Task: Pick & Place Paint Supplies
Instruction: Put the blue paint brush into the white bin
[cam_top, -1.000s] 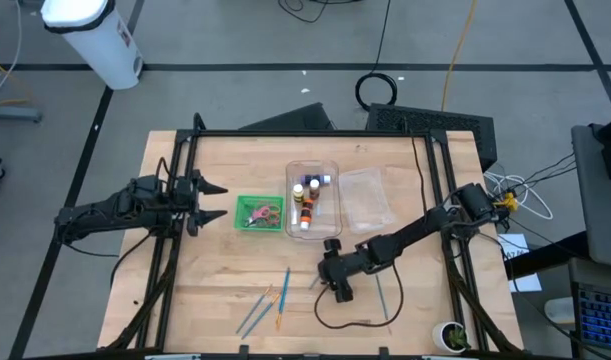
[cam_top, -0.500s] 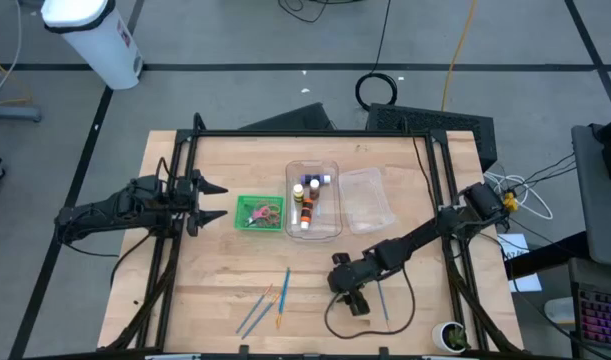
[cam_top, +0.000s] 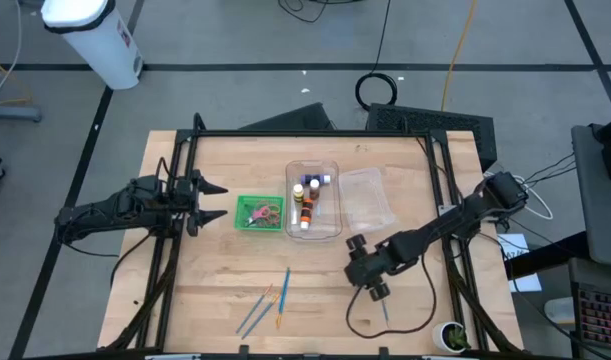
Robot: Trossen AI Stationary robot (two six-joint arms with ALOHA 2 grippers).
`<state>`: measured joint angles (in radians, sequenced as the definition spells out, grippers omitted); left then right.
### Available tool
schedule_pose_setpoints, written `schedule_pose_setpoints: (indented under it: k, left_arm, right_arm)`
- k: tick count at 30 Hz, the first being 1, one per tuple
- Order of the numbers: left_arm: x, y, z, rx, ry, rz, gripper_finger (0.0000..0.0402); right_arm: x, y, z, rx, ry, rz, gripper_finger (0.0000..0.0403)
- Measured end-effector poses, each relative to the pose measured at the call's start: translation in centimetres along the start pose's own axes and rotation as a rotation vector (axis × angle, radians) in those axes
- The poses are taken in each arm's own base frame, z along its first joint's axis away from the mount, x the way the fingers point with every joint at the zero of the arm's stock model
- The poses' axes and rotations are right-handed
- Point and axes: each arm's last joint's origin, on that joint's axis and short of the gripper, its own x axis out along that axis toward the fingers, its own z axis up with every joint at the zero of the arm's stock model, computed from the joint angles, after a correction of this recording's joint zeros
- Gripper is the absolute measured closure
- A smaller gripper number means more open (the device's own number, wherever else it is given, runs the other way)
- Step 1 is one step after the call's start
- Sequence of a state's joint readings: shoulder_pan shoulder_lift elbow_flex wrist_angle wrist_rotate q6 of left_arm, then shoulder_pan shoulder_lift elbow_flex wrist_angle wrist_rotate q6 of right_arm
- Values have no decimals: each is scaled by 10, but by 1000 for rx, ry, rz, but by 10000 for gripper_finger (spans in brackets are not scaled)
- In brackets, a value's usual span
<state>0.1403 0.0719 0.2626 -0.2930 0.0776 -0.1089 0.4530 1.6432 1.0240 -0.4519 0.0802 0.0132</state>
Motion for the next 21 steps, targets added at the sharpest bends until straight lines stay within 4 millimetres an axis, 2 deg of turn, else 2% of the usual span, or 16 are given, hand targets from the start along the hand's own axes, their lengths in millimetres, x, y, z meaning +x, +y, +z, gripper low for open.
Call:
schedule_pose_setpoints:
  k: [3,13,21]
  left_arm:
    - [0,0,0,0,-2,0,78]
    - [0,0,0,0,-2,0,91]
    - [0,0,1,0,-4,-1,91]
  right_arm:
    - [1,0,-9,-1,80,6,207]
    - [16,5,-39,75,186,105,207]
    - [19,7,-45,89,185,73,207]
